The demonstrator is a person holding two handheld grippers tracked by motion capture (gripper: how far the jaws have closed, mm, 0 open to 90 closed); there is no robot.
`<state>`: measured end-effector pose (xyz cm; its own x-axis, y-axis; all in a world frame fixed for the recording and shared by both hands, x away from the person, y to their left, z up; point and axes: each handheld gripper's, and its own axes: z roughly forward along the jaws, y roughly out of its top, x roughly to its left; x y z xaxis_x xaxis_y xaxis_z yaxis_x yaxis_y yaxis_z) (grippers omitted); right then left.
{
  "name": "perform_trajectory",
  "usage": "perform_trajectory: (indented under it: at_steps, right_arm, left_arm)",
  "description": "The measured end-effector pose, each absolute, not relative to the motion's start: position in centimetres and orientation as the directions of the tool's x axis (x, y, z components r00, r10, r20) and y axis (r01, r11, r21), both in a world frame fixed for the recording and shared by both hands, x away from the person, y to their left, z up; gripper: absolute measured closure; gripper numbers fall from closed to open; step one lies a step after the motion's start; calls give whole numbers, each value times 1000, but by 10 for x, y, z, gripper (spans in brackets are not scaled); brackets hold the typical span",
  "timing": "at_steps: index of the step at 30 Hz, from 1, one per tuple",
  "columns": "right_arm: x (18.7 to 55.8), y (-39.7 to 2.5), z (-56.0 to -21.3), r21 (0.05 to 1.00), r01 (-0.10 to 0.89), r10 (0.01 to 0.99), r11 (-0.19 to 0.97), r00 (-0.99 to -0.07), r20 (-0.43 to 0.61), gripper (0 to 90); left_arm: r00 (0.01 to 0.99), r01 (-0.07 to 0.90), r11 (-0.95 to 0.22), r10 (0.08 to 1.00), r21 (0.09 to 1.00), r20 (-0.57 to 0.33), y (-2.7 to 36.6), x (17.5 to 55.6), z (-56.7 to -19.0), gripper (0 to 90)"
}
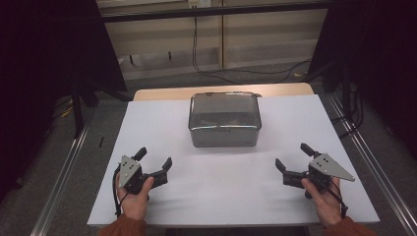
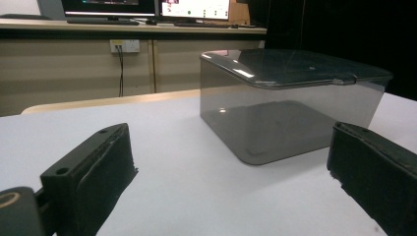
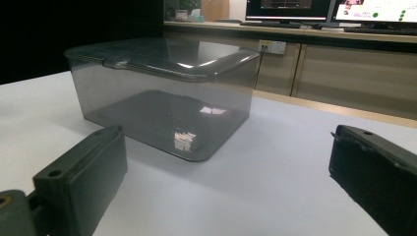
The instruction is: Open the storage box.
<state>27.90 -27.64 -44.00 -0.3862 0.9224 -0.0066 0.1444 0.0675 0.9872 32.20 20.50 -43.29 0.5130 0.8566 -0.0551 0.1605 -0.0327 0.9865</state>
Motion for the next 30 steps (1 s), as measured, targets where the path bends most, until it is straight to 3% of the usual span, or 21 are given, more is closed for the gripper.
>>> perform_trajectory:
  at_steps: [15, 30]
  right_arm:
    - [297, -244, -433, 989, 142, 879, 49, -477, 25, 10]
    - [315, -214, -423, 984, 135, 853, 115, -522, -28, 1]
  left_arm:
    - [522, 180, -42, 851, 983, -59, 205, 325, -434, 32]
    - [525, 172, -61, 850, 983, -39, 205, 324, -432, 33]
